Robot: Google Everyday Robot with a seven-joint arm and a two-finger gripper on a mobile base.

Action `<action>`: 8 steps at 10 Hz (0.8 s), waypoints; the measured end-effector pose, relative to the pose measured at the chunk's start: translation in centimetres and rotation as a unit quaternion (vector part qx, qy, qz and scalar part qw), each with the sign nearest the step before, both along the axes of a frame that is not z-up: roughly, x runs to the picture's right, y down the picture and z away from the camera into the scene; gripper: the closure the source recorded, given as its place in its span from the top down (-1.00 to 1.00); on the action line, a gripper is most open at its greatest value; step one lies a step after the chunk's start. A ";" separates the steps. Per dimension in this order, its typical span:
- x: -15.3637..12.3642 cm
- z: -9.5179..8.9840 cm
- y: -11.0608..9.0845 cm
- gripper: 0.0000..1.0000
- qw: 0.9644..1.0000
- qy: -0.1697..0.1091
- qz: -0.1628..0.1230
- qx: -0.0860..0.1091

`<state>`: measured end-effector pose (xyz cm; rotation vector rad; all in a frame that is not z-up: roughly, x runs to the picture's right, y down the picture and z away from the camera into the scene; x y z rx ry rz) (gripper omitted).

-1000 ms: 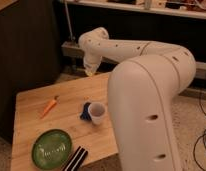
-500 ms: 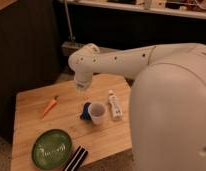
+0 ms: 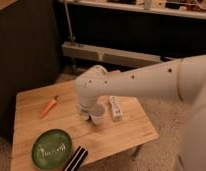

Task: Move the arm in a circular motion

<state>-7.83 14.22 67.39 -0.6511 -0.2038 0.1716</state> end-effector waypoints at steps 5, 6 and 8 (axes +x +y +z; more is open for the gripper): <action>7.8 -0.5 3.7 -0.94 0.994 0.068 0.084 -0.008; 9.8 0.3 2.9 -0.94 0.990 0.085 0.108 -0.006; 13.3 2.4 -0.2 -0.94 0.983 0.109 0.145 -0.001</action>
